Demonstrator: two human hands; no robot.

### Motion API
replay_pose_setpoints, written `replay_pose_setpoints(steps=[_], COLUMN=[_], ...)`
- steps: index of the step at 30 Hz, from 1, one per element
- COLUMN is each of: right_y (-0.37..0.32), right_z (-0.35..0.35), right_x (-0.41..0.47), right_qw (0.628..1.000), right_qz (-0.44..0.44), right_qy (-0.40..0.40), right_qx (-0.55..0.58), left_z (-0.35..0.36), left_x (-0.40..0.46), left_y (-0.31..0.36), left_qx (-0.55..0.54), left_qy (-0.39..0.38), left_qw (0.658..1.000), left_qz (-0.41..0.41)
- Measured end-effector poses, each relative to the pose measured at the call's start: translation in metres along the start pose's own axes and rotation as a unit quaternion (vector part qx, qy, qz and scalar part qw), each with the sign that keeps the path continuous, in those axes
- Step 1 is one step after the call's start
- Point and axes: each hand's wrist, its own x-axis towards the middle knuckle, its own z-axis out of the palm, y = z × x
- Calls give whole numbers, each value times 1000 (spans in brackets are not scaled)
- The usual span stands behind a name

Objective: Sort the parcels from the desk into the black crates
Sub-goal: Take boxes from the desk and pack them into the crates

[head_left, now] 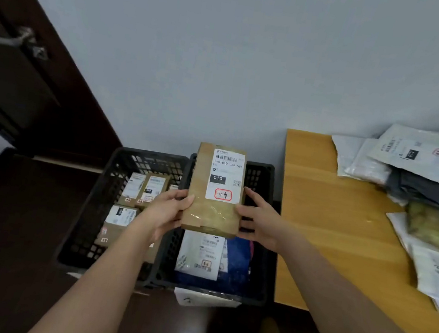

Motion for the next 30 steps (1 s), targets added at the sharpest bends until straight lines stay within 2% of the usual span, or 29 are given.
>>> replay_pose_setpoints(steps=[7, 17, 22, 30], right_y=[2, -12, -12, 11], right_z=[7, 32, 61, 136], right_x=[30, 108, 138, 180], right_qw=[998, 995, 990, 990], right_qz=[11, 59, 83, 83], right_qy=[31, 13, -3, 17], right_qx=[-44, -76, -114, -116], left_z=[-7, -29, -66, -149], left_x=[27, 72, 87, 114], left_y=[-21, -4, -8, -18], left_qx=[-23, -45, -74, -66], left_qy=[-7, 89, 106, 95], left_qw=[999, 991, 982, 980], left_qz=[-48, -89, -139, -159])
